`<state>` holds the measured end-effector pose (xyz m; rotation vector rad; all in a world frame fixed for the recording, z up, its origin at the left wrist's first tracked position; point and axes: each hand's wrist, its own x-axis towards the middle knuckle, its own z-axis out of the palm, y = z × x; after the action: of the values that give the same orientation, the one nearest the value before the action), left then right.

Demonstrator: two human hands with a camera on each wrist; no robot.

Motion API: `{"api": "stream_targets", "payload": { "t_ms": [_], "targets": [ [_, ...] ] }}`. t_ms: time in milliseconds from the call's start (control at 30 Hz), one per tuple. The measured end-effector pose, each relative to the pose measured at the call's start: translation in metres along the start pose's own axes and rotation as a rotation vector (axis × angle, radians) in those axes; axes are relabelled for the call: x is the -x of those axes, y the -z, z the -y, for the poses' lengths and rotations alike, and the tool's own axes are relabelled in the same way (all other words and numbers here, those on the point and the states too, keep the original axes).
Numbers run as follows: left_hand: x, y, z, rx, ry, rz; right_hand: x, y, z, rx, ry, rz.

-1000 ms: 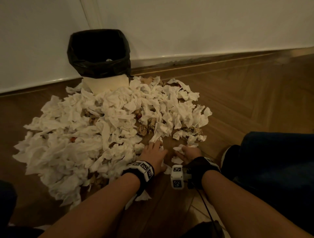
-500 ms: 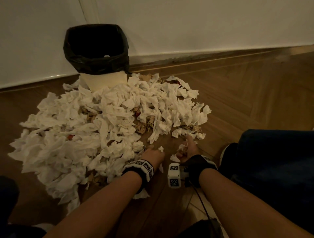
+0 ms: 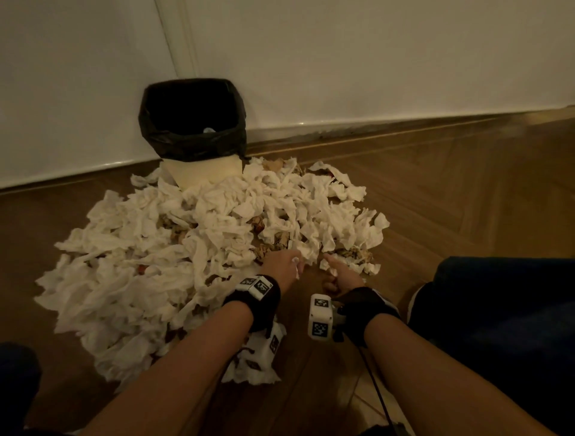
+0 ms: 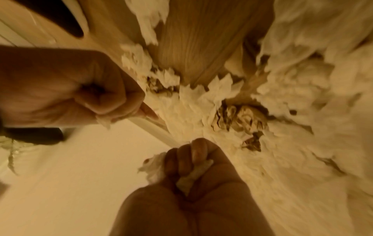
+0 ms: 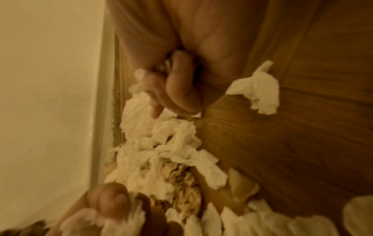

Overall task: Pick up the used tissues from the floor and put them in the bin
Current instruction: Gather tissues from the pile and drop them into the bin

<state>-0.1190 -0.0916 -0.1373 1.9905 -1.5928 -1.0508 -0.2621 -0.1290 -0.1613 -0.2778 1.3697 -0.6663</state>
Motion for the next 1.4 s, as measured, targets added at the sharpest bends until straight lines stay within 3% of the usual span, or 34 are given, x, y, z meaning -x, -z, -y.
{"api": "stream_targets", "payload": {
  "t_ms": [200, 367, 500, 600, 667, 833, 967, 1000, 1100, 1200, 1300, 1400],
  "targets": [
    [-0.010, 0.037, -0.005, 0.115, -0.034, -0.221, 0.022, -0.037, 0.023, 0.028, 0.038, 0.131],
    [-0.011, 0.066, -0.005, 0.196, -0.059, -0.367, 0.032, -0.070, 0.039, 0.067, 0.089, 0.089],
    [-0.014, 0.099, -0.005, 0.314, -0.058, -0.396, 0.036, -0.095, 0.058, 0.101, 0.195, 0.080],
    [-0.022, 0.134, 0.000, 0.358, 0.037, -0.431, 0.040, -0.116, 0.081, 0.115, 0.235, 0.174],
    [-0.028, 0.159, 0.002, 0.364, 0.023, -0.483, 0.042, -0.136, 0.097, 0.137, 0.241, 0.266],
    [-0.039, 0.223, -0.001, 0.567, -0.152, -0.601, 0.053, -0.192, 0.142, 0.669, 0.481, 0.279],
    [-0.049, 0.263, -0.001, 0.868, 0.024, -0.665, 0.056, -0.235, 0.158, 0.672, 0.663, 0.320],
    [-0.051, 0.270, -0.001, 0.843, 0.065, -0.663, 0.058, -0.246, 0.159, 0.663, 0.674, 0.343],
    [-0.058, 0.279, -0.001, 0.350, 0.078, -0.621, 0.057, -0.270, 0.157, 0.790, 0.730, 0.363],
    [-0.066, 0.281, 0.003, 0.161, 0.120, -0.626, 0.052, -0.286, 0.155, 0.951, 0.803, 0.299],
    [-0.075, 0.284, 0.005, 0.191, 0.107, -0.692, 0.054, -0.302, 0.153, 0.973, 0.762, 0.289],
    [-0.082, 0.288, 0.006, 0.484, 0.100, -0.640, 0.052, -0.312, 0.154, 0.859, 0.678, 0.371]
  ]
}}
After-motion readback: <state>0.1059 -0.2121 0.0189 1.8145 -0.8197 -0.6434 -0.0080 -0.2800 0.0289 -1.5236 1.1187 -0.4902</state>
